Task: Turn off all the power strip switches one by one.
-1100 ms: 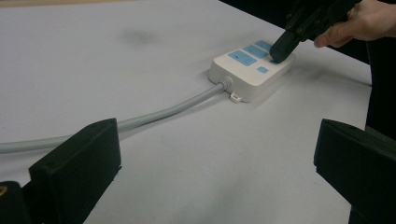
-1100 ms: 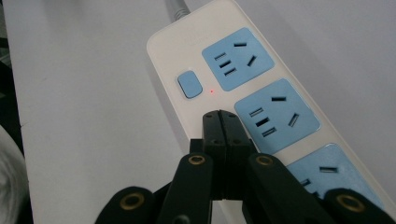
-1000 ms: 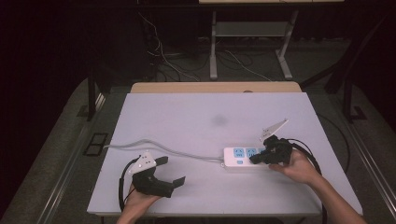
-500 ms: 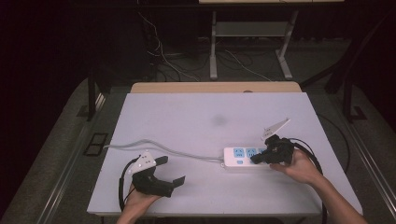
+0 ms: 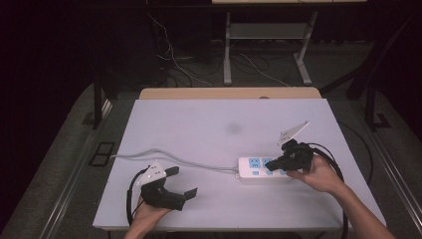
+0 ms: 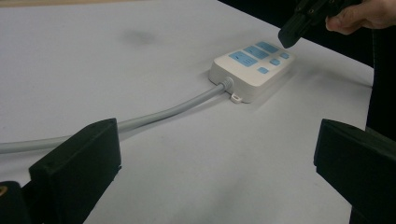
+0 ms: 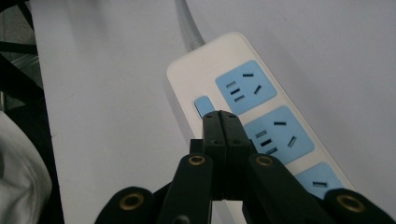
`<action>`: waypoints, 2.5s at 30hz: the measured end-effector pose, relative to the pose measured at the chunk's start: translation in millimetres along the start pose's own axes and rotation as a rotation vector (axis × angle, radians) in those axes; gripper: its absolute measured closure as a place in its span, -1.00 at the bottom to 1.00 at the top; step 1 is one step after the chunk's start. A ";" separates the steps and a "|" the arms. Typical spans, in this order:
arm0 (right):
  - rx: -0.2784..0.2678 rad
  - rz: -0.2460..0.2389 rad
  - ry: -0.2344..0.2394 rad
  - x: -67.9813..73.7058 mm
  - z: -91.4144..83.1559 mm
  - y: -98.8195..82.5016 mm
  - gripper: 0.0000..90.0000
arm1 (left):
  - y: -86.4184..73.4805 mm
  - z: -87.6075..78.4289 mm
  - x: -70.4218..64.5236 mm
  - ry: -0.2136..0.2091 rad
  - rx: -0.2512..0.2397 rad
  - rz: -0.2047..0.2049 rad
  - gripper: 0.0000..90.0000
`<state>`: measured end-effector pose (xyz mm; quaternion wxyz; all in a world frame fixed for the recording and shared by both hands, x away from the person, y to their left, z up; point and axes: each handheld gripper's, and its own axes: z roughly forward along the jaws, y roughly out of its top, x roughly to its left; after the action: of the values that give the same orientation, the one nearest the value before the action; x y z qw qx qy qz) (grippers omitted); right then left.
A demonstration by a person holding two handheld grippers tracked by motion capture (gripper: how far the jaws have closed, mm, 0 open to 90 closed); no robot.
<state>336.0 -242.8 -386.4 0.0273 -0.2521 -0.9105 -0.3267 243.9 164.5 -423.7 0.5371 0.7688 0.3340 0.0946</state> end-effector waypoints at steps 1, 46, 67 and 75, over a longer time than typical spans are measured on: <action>-0.001 -0.009 -0.001 0.3 -0.8 2.0 1.00 | -0.1 0.0 0.0 0.001 0.000 0.000 -1.00; 0.098 -0.047 0.044 1.8 38.8 26.3 1.00 | 0.0 -1.5 0.4 0.002 -0.004 0.001 -1.00; 0.080 -0.043 0.057 -1.4 44.1 19.9 1.00 | 0.2 -1.0 -0.2 0.003 0.001 0.007 -1.00; 0.064 -0.048 0.056 -1.5 45.0 17.0 1.00 | 0.5 0.6 -1.4 0.003 0.005 0.012 -1.00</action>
<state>350.6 -204.8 -412.2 0.0528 -0.2201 -0.9251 -0.3047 243.3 163.0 -423.2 0.5342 0.7719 0.3304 0.0979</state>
